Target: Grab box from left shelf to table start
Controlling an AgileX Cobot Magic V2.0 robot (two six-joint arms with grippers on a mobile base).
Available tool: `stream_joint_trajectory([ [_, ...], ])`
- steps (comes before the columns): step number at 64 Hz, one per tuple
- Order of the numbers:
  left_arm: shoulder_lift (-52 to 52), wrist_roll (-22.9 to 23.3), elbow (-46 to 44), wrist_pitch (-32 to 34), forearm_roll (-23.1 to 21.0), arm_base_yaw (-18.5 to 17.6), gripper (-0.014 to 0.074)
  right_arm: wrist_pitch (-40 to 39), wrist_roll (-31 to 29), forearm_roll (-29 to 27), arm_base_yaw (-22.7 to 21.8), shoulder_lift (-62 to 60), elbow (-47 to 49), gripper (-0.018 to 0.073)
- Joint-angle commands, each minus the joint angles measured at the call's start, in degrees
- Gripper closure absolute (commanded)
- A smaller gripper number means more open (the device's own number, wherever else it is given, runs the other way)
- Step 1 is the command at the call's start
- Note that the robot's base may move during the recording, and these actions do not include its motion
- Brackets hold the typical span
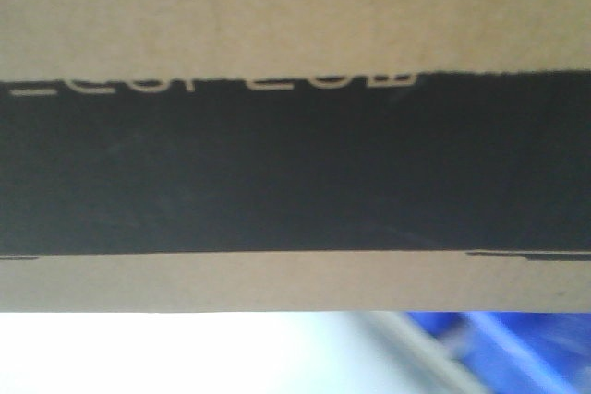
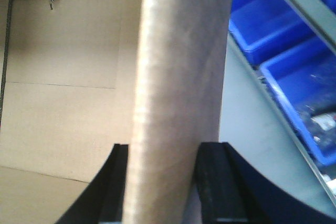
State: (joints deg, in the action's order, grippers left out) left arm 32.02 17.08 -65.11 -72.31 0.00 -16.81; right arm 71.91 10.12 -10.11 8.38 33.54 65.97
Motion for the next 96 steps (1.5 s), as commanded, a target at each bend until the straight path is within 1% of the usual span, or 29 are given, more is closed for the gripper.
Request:
stream_joint_trajectory([
  [1, -0.3, 2.1, -2.1, -4.4, -1.6, 0.1, 0.0610, 1.4, -0.2, 2.6, -0.4, 0.3, 1.5, 0.0537],
  [96, -0.3, 2.1, -2.1, -4.4, -2.2, 0.1, 0.0610, 1.4, -0.2, 2.6, -0.4, 0.3, 1.5, 0.0537],
])
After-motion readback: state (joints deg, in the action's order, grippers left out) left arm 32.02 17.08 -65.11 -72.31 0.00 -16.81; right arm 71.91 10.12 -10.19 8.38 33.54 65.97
